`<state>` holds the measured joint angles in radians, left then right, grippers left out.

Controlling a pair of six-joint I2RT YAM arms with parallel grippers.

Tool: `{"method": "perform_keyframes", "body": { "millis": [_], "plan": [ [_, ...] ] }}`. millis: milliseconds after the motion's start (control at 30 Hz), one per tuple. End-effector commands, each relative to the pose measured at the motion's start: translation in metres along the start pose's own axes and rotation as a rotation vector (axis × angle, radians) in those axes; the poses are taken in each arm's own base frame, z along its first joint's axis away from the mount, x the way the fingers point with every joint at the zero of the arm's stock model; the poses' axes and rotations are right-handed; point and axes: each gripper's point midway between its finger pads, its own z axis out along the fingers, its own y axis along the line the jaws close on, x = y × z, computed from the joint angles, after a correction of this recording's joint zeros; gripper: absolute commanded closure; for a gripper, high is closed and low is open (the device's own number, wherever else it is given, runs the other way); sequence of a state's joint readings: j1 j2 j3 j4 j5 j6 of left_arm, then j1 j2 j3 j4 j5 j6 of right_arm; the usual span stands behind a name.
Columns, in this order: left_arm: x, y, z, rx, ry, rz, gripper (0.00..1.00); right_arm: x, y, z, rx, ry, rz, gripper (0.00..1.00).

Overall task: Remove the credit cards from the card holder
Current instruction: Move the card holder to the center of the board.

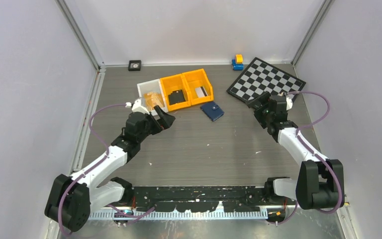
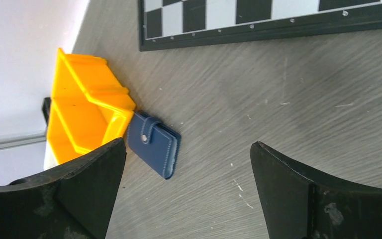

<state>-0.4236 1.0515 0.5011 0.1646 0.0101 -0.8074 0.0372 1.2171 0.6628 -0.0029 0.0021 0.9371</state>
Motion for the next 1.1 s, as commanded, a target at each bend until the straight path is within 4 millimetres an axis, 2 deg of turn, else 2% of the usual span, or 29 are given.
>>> {"method": "perform_keyframes", "body": {
  "millis": [0, 100, 167, 267, 367, 467, 533, 600, 667, 767, 833, 1067],
  "plan": [
    [-0.01, -0.015, -0.004, 0.066, -0.043, 0.013, 0.0, -0.008, -0.001, 0.006, 0.042, -0.017, 0.001, 0.0],
    [-0.011, -0.014, -0.001, 0.058, -0.054, -0.023, 0.0, -0.004, -0.005, 0.013, 0.069, 0.017, 0.023, 0.0],
    [-0.012, -0.018, 0.003, 0.056, -0.049, -0.092, 0.0, 0.004, 0.012, 0.017, -0.014, 0.083, 0.106, 0.0],
    [-0.019, -0.025, 0.01, 0.062, -0.065, -0.154, 0.0, -0.006, 0.027, 0.021, -0.056, 0.039, 0.188, 0.0],
    [-0.032, -0.021, 0.014, 0.013, -0.107, -0.11, 0.0, -0.024, 0.033, 0.023, 0.021, -0.053, 0.093, 0.0],
    [-0.034, -0.012, 0.011, -0.011, -0.143, -0.069, 0.0, -0.02, 0.026, 0.03, 0.088, -0.026, -0.015, 0.0],
    [-0.033, -0.013, 0.011, 0.028, -0.168, -0.083, 0.0, -0.018, 0.026, 0.039, 0.09, -0.016, -0.04, 0.0],
    [-0.029, -0.015, 0.01, 0.048, -0.156, -0.081, 0.0, -0.017, 0.032, 0.049, 0.065, -0.008, -0.088, 0.01],
    [-0.026, -0.02, 0.011, 0.065, -0.131, -0.076, 0.0, -0.01, 0.038, 0.06, 0.07, 0.023, -0.154, 0.03],
    [-0.021, -0.026, 0.012, 0.094, -0.098, -0.074, 0.01, 0.007, 0.036, 0.082, 0.137, 0.098, -0.243, 0.09],
    [-0.022, -0.028, 0.012, 0.101, -0.098, -0.073, 0.01, 0.022, 0.036, 0.094, 0.152, 0.133, -0.287, 0.1],
    [-0.027, -0.032, 0.005, 0.116, -0.113, -0.068, 0.01, 0.066, 0.049, 0.108, 0.131, 0.233, -0.483, 0.11]
  ]
}}
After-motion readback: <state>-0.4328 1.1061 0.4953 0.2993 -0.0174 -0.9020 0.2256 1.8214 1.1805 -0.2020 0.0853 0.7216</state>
